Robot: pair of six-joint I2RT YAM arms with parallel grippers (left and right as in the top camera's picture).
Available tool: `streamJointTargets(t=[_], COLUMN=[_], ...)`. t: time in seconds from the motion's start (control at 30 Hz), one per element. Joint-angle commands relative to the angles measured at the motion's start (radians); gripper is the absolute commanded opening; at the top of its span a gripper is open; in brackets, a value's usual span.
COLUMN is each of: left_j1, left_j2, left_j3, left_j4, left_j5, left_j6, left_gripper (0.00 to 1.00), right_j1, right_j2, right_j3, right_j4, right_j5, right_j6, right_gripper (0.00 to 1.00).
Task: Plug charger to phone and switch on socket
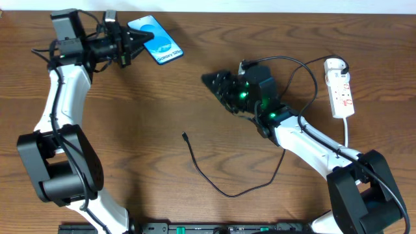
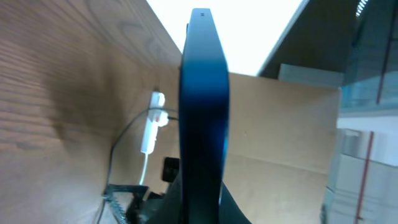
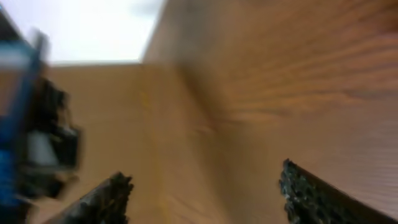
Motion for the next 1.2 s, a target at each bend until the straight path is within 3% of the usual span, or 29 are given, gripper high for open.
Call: streamJointTargets(t=[0.0,0.2,0.43,0.63,0.83,1.0,1.17], left_j1=[0.027,0.064,0.100,0.114,0.128,0.157,0.194], left_j2=[-0.026,-0.026,-0.026,-0.026,-0.026,-0.026,-0.026], left_j3=[-0.001,-0.001,-0.001,-0.001,-0.001,-0.001,-0.001], left_j4=[0.005,0.005,0.005,0.005,0.005,0.005,0.005], left_j5=[0.147,0.192,0.202,0.202,0.201,0.202,0.202], left_j6=[0.017,0.016,0.015,0.008,0.005,-0.001,-0.008], left_gripper=[0.07,0.08,0.07,0.07,0.08,0.07,0.07], right_j1=[0.000,0.002,0.011,0.063,0.147,0.207,0.254], right_j2=[-0.019,-0.019,-0.017,0.015,0.176,0.325,0.424], right_j3=[0.010,0.010,0.035,0.256,0.561,0.687,0.693], right_j4=[-0.087,-0.134,-0.185,-0.537,-0.865,-0.982,-0.988], right_j5=[-0.062,-0.164,-0.238,-0.132,-0.021,-0.013,-0.012], right_j6=[-0.209,-0.464,-0.523,-0.709,-0.833,-0.864,-0.864], right_gripper=[0.65,0.65,0.56,0.55,0.56,0.50,0.48])
